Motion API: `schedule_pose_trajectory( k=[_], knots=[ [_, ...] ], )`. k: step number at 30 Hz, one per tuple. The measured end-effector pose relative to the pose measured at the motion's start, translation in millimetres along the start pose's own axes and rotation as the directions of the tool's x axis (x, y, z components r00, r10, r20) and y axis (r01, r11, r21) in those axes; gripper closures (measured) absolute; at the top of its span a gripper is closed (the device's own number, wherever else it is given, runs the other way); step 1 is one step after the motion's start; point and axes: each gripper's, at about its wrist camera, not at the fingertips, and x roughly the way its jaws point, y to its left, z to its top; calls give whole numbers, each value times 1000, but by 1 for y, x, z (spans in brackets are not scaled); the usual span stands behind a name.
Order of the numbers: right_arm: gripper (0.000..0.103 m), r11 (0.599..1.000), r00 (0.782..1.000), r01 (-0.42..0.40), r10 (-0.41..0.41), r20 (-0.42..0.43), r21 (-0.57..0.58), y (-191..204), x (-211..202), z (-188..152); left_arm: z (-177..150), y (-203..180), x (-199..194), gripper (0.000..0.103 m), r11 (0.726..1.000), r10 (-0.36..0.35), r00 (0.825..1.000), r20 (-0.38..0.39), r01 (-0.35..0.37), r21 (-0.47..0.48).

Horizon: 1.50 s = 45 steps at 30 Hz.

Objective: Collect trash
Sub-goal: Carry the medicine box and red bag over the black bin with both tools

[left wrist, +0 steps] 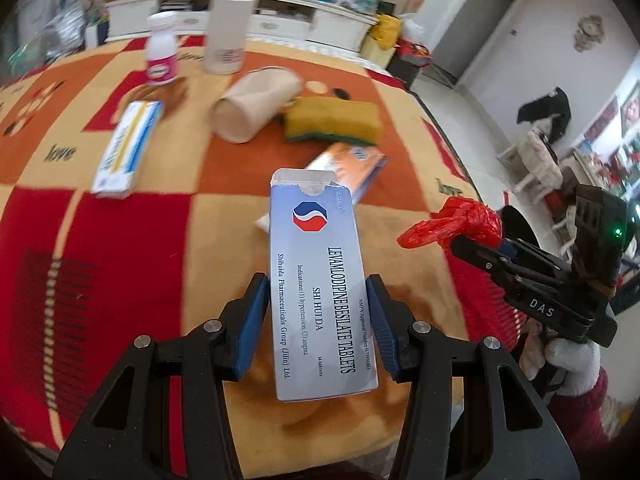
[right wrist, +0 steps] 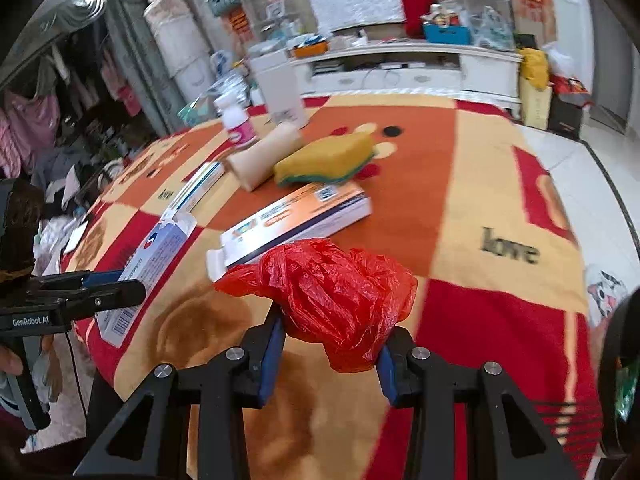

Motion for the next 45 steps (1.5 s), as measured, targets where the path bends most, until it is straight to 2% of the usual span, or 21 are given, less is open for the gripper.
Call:
schedule_pose_trajectory(
  k=[15,24,32,41,45],
  knots=[
    [64,981,987,143,-151,55,131,-70,-52,-20,34,-104,56,55,983,-87,996,-29,91,162],
    [64,952,969,217,-236,67,215,-115,-81,-34,47,-165,87,55,961,-160,984,-79,173,218],
    [64,906,945,283,-319,68,314,-162,-111,-52,53,-219,110,55,934,-217,969,-118,241,265],
    [64,821,904,365,-425,44,439,-221,-148,-77,53,-278,136,55,900,-251,955,-162,291,324],
    [64,792,894,381,-447,27,477,-239,-156,-86,51,-299,150,55,889,-251,951,-180,300,346]
  ],
)
